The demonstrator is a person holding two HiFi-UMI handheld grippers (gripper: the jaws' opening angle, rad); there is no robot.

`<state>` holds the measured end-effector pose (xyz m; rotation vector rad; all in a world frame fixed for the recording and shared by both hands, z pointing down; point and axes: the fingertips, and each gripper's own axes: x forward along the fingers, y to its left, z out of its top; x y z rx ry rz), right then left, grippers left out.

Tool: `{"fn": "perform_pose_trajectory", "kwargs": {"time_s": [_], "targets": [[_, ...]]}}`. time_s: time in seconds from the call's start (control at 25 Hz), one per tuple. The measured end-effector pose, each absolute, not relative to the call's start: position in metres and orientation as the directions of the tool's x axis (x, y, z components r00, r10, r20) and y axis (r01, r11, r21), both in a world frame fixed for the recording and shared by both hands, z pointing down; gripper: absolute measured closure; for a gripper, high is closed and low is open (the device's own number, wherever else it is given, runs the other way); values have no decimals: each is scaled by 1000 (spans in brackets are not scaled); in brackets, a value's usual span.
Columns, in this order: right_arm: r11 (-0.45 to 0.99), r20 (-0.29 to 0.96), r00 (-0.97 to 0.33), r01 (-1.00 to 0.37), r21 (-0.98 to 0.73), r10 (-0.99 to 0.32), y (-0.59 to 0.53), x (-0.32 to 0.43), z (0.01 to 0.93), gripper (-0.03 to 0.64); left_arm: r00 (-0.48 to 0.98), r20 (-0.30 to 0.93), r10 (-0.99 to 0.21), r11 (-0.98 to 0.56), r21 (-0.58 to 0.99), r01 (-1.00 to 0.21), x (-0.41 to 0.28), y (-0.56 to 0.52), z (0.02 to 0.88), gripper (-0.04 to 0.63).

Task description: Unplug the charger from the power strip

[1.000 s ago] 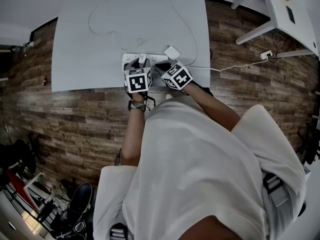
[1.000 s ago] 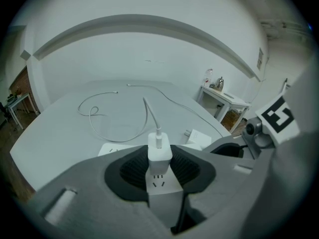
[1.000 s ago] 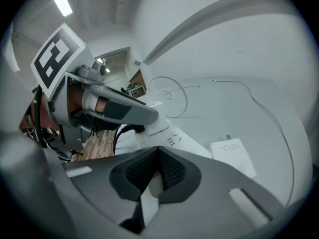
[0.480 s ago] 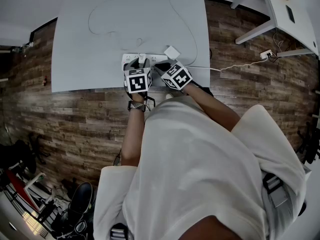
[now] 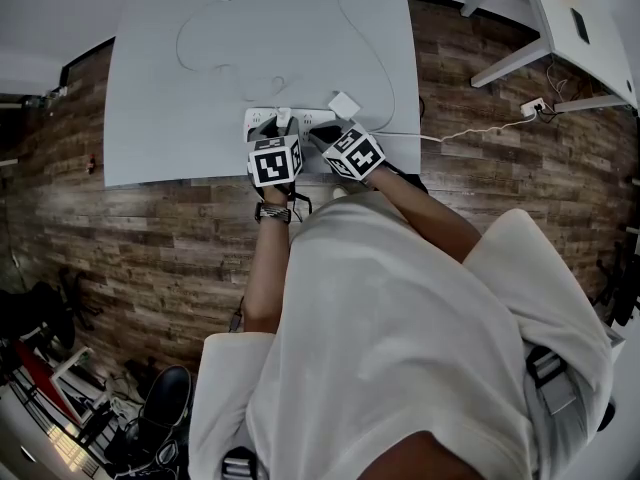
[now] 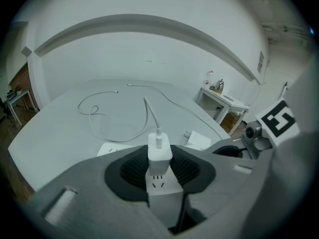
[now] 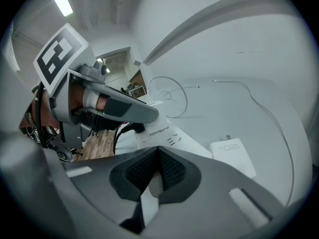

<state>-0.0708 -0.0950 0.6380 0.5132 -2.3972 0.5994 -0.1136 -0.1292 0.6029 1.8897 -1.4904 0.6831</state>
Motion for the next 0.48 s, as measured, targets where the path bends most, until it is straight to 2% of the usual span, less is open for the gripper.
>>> {"fn": "perform_pose_trajectory", "kwargs": {"time_s": [0.48], "targets": [[826, 645, -735, -487, -285, -210, -96, -70, 639, 615, 229, 734, -639, -164, 161, -973, -113, -133, 605, 456]]}}
